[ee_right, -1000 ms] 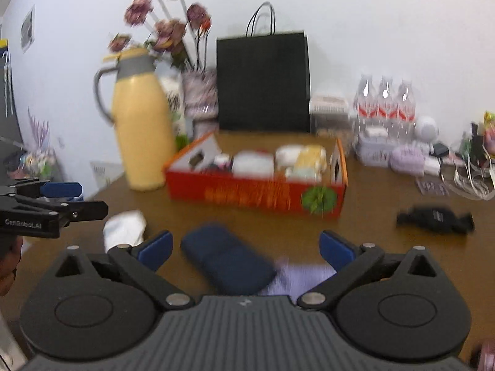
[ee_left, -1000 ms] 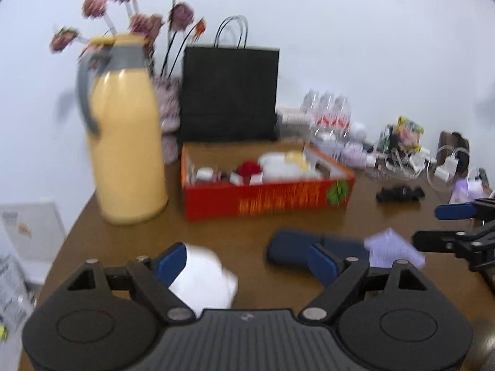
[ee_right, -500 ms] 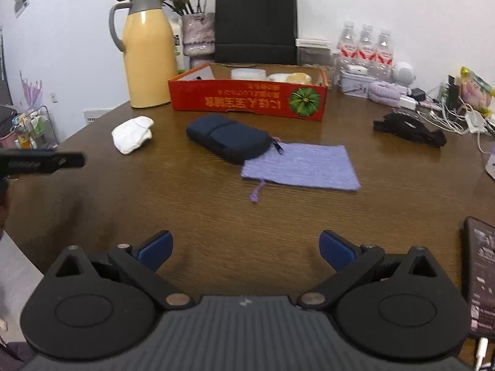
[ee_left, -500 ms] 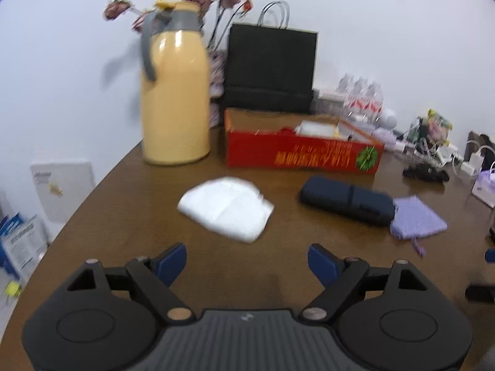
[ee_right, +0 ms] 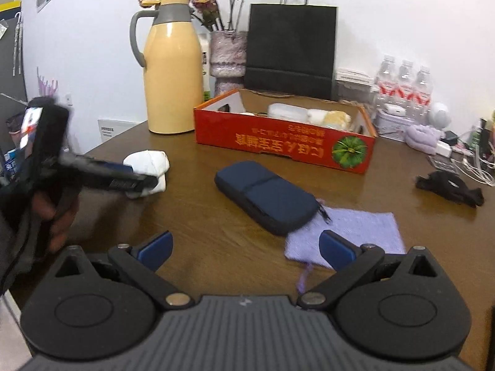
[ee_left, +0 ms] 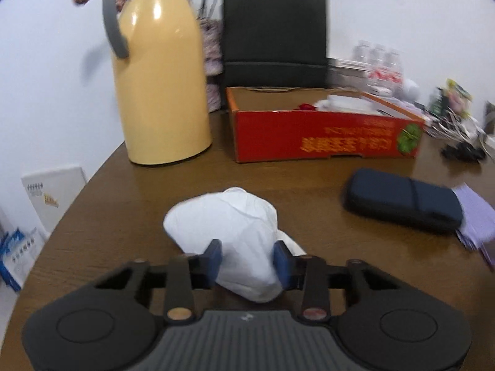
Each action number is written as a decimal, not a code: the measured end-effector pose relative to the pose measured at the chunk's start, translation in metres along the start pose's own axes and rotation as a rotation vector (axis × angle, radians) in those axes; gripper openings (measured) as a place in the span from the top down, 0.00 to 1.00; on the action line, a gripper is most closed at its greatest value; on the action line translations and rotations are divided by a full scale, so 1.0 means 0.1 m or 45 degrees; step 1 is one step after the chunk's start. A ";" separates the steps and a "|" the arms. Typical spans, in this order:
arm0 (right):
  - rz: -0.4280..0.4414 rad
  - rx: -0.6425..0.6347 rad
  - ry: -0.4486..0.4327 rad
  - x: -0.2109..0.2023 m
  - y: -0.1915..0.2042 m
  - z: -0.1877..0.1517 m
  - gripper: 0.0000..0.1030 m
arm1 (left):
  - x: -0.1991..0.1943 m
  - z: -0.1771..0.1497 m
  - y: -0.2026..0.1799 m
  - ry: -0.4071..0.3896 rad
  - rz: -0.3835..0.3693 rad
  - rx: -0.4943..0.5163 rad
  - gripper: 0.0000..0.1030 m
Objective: Organize objects
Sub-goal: 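Grasp the white crumpled tissue with the left gripper while the right gripper grasps a white bottle cap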
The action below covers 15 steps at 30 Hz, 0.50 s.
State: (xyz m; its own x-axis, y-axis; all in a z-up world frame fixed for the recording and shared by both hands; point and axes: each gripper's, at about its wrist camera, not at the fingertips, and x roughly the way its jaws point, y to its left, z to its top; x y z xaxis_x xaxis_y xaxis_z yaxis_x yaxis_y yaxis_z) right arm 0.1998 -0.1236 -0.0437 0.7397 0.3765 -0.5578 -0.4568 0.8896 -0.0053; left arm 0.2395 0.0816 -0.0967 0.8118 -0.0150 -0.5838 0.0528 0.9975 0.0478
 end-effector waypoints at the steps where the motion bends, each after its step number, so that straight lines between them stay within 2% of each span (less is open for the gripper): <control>1: 0.015 -0.015 -0.002 0.07 0.03 0.05 0.00 | -0.08 -0.05 -0.02 -0.003 0.002 0.008 0.70; 4: 0.076 -0.081 -0.038 0.34 0.18 0.29 0.01 | -0.31 -0.20 -0.06 -0.004 -0.054 0.014 0.78; 7: 0.183 -0.095 -0.052 0.70 0.33 0.52 0.09 | -0.52 -0.32 -0.07 -0.014 -0.094 -0.013 0.83; 8: 0.236 -0.091 -0.030 0.85 0.39 0.58 0.17 | -0.54 -0.34 -0.09 -0.015 -0.113 -0.030 0.84; 9: 0.279 -0.092 0.012 1.00 0.44 0.62 0.33 | -0.59 -0.37 -0.08 -0.018 -0.130 -0.044 0.85; 10: 0.302 -0.100 0.053 1.13 0.49 0.63 0.41 | -0.63 -0.38 -0.05 -0.020 -0.143 -0.059 0.85; 11: 0.316 -0.113 0.081 1.24 0.55 0.62 0.56 | -0.66 -0.39 -0.03 -0.019 -0.152 -0.070 0.86; 12: 0.332 -0.125 0.110 1.32 0.60 0.59 0.65 | -0.68 -0.39 0.00 -0.018 -0.152 -0.081 0.86; 14: 0.376 -0.133 0.165 1.39 0.67 0.49 0.74 | -0.67 -0.42 0.07 -0.009 -0.135 -0.100 0.90; 15: 0.372 -0.150 0.145 1.37 0.71 0.44 0.76 | -0.65 -0.44 0.09 -0.003 -0.137 -0.109 0.90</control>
State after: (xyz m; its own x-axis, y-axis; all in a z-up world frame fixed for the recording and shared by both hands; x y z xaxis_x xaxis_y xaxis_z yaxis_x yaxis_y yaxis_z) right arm 0.2906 0.0021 -0.0843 0.5122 0.5740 -0.6389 -0.7003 0.7098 0.0763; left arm 0.1618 0.0950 -0.0943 0.8056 -0.1220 -0.5798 0.0897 0.9924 -0.0842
